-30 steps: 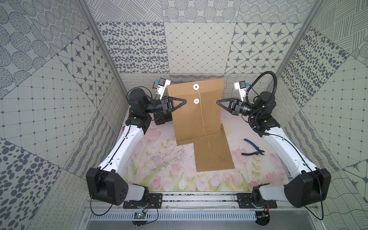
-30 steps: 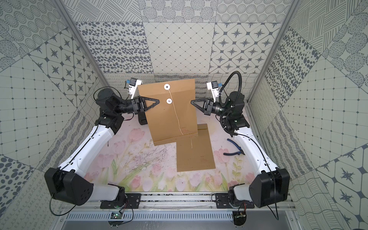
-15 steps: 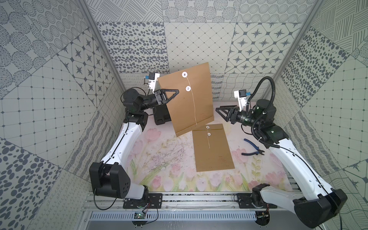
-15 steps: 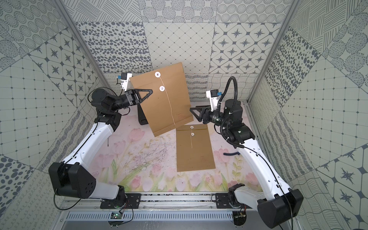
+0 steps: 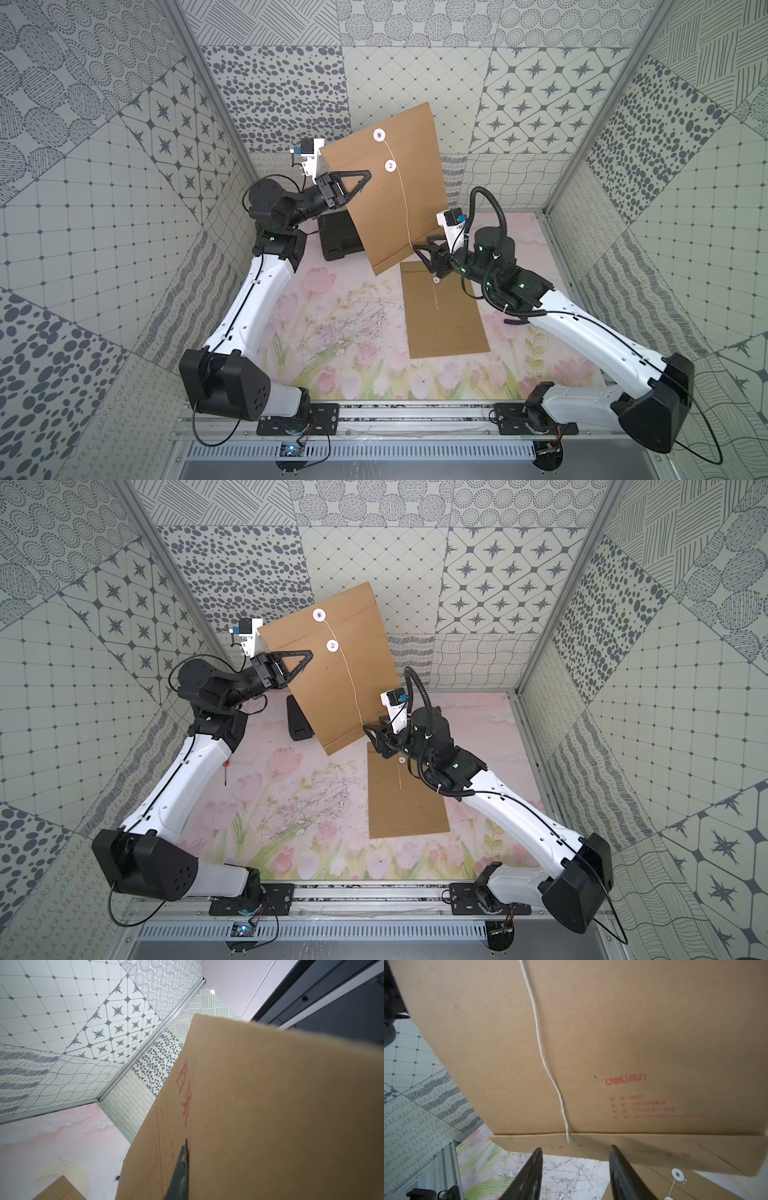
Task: Close the mouth of the file bag
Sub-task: Close the file bag.
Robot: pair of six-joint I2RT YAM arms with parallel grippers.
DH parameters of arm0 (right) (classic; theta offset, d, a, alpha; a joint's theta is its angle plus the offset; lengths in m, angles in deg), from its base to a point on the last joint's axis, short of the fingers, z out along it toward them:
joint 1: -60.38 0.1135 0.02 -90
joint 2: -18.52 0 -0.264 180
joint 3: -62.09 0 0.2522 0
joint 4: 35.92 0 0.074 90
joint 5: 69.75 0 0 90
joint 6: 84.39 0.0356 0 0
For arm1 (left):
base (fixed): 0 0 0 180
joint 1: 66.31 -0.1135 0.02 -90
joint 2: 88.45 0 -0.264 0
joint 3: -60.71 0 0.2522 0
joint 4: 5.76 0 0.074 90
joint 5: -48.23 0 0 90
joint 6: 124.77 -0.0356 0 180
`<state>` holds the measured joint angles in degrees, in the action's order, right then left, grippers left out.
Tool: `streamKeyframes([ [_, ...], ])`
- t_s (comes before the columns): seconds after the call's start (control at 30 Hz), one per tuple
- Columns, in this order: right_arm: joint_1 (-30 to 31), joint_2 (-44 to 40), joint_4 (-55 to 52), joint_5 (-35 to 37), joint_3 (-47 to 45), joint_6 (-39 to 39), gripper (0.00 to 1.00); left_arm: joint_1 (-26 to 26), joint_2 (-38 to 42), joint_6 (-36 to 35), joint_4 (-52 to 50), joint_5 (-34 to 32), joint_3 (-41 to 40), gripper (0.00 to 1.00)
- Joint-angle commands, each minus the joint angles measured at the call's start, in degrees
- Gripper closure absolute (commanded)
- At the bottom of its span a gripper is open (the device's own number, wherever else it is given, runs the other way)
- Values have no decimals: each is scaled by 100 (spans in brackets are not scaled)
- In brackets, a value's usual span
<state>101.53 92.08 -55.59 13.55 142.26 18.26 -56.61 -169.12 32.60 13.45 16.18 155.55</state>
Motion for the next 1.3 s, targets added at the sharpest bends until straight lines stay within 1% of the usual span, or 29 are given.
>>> streamKeyframes([
  [0.0, 43, 113, 791, 238, 12, 67, 49, 233, 68, -182, -133, -214, 186, 100],
  [0.17, 43, 268, 994, 90, 92, 241, 53, 327, 61, -374, -344, -223, 273, 100],
  [0.3, 49, 368, 1057, 70, 176, 287, 58, 375, 51, -374, -340, -223, 277, 100],
  [0.4, 43, 466, 1033, -4, 272, 292, 60, 401, 59, -363, -310, -225, 288, 100],
  [0.53, 47, 551, 1027, -10, 361, 283, 64, 410, 77, -361, -300, -206, 293, 100],
  [1.0, 43, 885, 1077, 34, 582, 318, 68, 443, 155, -366, -252, -188, 215, 100],
  [1.07, 48, 898, 1108, 34, 601, 333, 71, 440, 156, -379, -256, -196, 215, 100],
  [1.1, 38, 907, 1114, 35, 609, 326, 74, 445, 156, -380, -265, -181, 223, 100],
  [1.2, 35, 873, 1101, 28, 612, 318, 85, 444, 147, -448, -338, -181, 232, 100],
  [1.27, 36, 804, 1092, 21, 575, 309, 94, 441, 139, -510, -397, -178, 233, 100],
])
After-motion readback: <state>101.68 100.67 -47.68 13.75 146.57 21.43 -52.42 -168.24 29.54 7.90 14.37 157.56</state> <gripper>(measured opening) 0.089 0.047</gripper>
